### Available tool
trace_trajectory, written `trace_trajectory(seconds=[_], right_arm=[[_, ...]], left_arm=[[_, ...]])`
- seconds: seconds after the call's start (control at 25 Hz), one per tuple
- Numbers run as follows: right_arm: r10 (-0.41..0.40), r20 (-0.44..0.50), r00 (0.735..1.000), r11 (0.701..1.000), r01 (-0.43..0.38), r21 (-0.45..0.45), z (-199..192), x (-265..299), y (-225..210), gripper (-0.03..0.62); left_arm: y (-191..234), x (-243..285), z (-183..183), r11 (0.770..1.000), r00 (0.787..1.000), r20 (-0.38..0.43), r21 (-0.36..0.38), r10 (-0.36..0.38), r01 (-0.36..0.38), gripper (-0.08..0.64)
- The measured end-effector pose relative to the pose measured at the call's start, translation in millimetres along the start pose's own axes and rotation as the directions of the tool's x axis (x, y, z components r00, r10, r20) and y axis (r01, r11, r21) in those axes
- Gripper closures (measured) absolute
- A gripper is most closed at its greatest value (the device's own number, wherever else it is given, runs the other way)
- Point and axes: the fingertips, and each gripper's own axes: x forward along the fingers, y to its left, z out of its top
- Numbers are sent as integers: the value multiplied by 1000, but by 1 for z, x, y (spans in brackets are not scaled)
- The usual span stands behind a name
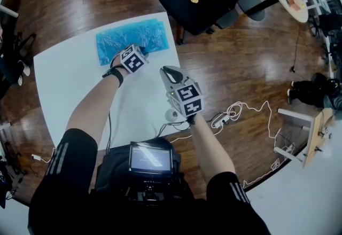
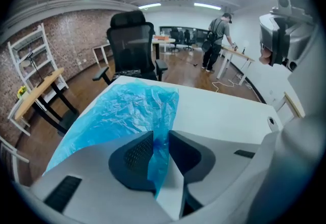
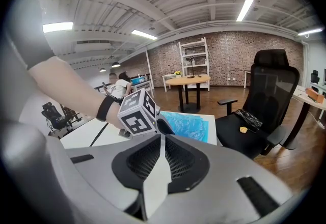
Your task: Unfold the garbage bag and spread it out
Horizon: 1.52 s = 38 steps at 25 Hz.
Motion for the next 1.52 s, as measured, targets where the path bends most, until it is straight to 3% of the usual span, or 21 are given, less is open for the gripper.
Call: trace_trajectory(seconds=[0.44,0.84,1.04,1.52], right_arm=[[-1,-23,1000,1000,1,-3,1,4,1,543],[-18,-40,999,999,17,-38,0,16,-6,543],[-39,-59,997,998,36,-55,-3,31,-19,521],[-54,-119,991,994,42,-97,-5,66,-33,476]], left_arm=[[8,-19,9,995,996,93,-103,-2,11,559],[7,-33,9,988,988,152,-147,-25,48,558],[14,-31,2,979,973,230,-188,-34,79,557],[17,-40,3,960,946,318,-237,-71,152,555]])
